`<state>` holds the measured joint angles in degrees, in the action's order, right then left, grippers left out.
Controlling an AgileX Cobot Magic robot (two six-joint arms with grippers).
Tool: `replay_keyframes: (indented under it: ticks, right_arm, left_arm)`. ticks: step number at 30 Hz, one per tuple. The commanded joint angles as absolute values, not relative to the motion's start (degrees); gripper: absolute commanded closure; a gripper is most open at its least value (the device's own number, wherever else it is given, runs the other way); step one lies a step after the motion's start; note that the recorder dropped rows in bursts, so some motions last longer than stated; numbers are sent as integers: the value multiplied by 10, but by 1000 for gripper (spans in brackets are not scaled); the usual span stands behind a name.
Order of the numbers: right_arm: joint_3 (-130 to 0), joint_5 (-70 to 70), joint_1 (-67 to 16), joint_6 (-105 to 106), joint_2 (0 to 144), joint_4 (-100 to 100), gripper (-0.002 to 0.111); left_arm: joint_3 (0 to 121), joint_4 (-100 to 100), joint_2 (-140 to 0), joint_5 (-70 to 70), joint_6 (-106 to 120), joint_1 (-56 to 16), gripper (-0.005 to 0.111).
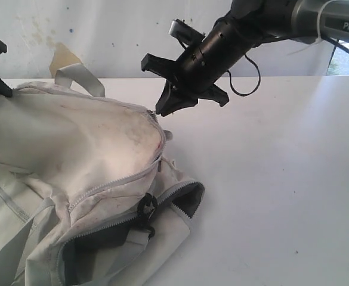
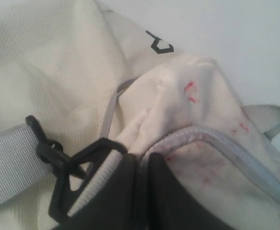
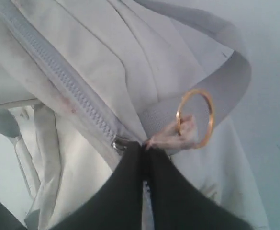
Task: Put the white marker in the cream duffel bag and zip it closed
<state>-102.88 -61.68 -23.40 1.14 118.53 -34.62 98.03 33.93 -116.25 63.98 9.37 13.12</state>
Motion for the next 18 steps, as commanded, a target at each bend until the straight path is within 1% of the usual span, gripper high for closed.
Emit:
replay_keyframes:
  ticks: [1, 4, 5, 6, 7, 9, 11, 13, 15, 18]
  right_arm:
    - [-1027, -647, -217, 44, 1176, -293, 108]
    - [-1027, -576, -217, 157, 1176, -474, 108]
    - [-1027, -566, -218, 186, 1176, -519, 108]
    - [-1027, -558, -222, 215, 1176, -564, 108]
    - [-1027, -560, -224, 223, 1176, -575, 108]
    - [-1027, -564, -229, 223, 1176, -570, 108]
    - [-1027, -571, -235, 223, 1177, -561, 108]
    - [-1027, -576, -240, 223, 1179, -561, 108]
    - [-1027, -576, -240, 223, 1183, -560, 108]
    - [-1027, -576, -240, 223, 1188, -560, 108]
  left_arm:
    - [984, 281, -1159, 562, 140, 164, 107]
    - [984, 453, -1159, 588, 295, 164, 106]
    - [984, 482, -1159, 596, 321, 164, 104]
    - [984, 501, -1159, 602, 363, 164, 93]
    - [984, 499, -1159, 602, 373, 164, 86]
    - [984, 486, -1159, 601, 378, 164, 67]
    - [984, 486, -1159, 602, 388, 164, 50]
    - [984, 486, -1159, 599, 392, 164, 40]
    - [984, 489, -1159, 603, 404, 164, 37]
    - [984, 545, -1159, 654, 496, 159, 37]
